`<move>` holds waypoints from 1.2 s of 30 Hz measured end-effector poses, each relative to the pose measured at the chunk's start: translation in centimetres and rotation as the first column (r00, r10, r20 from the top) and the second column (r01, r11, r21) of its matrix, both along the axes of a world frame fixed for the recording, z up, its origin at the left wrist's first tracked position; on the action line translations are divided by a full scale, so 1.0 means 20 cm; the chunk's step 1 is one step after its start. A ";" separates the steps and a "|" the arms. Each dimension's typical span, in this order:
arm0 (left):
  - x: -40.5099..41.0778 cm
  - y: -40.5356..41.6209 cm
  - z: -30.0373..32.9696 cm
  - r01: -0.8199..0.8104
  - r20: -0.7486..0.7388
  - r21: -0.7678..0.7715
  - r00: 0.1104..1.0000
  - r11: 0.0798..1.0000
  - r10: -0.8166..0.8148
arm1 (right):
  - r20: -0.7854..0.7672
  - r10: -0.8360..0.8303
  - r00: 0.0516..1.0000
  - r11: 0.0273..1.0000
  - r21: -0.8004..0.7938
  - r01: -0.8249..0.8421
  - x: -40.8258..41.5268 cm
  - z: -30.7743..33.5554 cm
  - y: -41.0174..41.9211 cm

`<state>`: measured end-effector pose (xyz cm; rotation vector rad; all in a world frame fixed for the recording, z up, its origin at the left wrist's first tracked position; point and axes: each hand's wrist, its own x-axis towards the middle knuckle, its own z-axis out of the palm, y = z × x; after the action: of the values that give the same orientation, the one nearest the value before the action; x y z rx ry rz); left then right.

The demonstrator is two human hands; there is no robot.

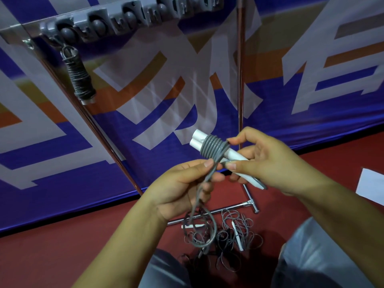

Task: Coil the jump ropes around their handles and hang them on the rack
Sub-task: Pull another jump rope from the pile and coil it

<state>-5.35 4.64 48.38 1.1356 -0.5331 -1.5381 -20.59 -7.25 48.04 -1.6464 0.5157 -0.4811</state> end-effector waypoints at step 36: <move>0.10 -0.01 -0.13 0.137 0.750 -0.095 0.661 0.986 -0.019 | 0.186 0.301 0.935 0.812 0.464 -0.354 -0.06 0.03 -0.11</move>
<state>-3.35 4.51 45.73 1.6414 -1.2466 -1.0080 -21.76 -9.43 48.55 -1.1719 0.2356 -0.1530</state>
